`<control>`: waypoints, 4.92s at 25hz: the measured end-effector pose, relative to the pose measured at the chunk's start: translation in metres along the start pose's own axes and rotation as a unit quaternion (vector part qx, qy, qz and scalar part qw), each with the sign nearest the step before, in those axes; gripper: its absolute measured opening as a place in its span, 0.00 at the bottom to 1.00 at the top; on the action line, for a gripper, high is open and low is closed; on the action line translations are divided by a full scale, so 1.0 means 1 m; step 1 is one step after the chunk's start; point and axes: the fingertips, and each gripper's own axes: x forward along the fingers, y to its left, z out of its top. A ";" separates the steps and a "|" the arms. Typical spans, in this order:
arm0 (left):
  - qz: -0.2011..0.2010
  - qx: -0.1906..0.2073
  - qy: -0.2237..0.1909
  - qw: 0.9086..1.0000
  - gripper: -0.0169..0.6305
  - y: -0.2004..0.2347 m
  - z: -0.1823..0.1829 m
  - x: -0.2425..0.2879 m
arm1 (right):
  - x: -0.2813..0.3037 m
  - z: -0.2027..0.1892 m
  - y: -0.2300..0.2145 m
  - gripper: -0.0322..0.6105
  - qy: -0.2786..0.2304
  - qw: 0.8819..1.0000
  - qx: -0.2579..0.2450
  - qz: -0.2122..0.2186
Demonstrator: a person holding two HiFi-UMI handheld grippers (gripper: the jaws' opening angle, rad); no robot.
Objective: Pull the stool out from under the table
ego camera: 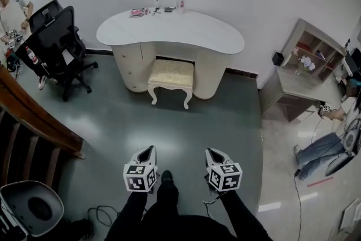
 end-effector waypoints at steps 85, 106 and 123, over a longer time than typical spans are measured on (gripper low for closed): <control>0.095 -0.007 0.012 0.995 0.54 0.403 -0.190 0.683 | 0.714 -0.116 -0.325 0.54 0.011 0.994 -0.050 -0.101; 0.075 0.025 0.005 0.997 0.53 0.416 -0.174 0.724 | 0.757 -0.094 -0.324 0.50 -0.012 0.993 -0.084 -0.080; 0.094 0.039 0.007 0.995 0.33 0.420 -0.169 0.724 | 0.756 -0.095 -0.321 0.34 -0.015 0.995 -0.072 -0.072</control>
